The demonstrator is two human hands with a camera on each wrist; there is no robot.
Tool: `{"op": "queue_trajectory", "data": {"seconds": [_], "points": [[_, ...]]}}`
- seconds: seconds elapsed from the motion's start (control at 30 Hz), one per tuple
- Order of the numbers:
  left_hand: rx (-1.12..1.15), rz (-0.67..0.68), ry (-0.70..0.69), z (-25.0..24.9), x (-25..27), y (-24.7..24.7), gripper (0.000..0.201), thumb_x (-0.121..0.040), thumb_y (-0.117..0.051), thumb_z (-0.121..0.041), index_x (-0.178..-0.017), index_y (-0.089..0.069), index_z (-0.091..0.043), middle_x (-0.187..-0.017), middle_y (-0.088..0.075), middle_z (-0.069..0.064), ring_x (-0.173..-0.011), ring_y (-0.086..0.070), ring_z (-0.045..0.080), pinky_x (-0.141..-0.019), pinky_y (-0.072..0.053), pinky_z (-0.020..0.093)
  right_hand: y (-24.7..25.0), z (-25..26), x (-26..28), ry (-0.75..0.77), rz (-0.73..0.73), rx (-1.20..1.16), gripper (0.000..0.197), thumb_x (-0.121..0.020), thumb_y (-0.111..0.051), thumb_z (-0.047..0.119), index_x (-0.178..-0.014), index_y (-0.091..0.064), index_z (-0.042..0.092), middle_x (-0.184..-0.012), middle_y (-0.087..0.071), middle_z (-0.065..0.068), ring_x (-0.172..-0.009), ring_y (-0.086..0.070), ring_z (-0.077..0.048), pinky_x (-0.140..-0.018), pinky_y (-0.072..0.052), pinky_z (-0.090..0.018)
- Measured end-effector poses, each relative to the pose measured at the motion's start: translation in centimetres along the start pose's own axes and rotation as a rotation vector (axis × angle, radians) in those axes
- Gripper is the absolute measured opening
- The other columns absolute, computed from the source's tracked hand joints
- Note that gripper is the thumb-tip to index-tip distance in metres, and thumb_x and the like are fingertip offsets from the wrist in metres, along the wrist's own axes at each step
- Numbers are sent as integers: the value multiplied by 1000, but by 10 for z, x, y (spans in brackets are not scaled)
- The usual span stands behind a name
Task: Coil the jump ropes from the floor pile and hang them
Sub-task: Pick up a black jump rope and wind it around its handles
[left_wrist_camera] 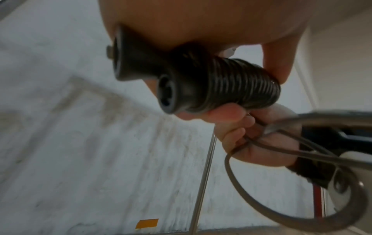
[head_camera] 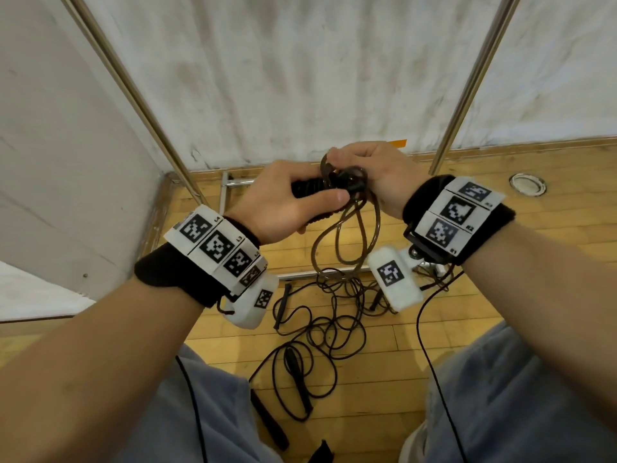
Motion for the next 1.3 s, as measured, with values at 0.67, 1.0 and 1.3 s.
{"op": "queue_trajectory", "data": {"seconds": [0.67, 1.0, 1.3], "points": [[154, -600, 297, 22, -20, 53, 45, -85, -59, -48, -90, -65, -3, -63, -61, 4, -45, -58, 19, -53, -51, 33, -29, -12, 6, -78, 18, 182, 8, -93, -55, 24, -86, -56, 23, -83, -73, -3, -48, -48, 3, -47, -38, -15], [295, -895, 414, 42, -9, 98, 29, -80, -65, -40, -76, -66, -12, -67, -65, 5, -49, -61, 20, -44, -50, 27, 7, -50, 2, -275, -262, 216, 42, -94, -46, 50, -73, -65, 18, -49, -37, 11, -48, -33, -13, -53, -32, -29], [-104, -298, 542, 45, -8, 53, 38, -82, -62, -44, -83, -68, -6, -70, -68, 10, -51, -62, 23, -57, -55, 37, -34, -18, 7, 105, -394, 571, 79, -81, -52, 10, -150, -15, 20, -156, -16, 1, -140, -14, -10, -104, -12, -13]]}}
Point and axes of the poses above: each hand's wrist, its own x-axis away from the middle knuckle, its own y-axis out of the back of the hand, z = x × y, the point moved 2 cm from there along -x, towards the middle knuckle
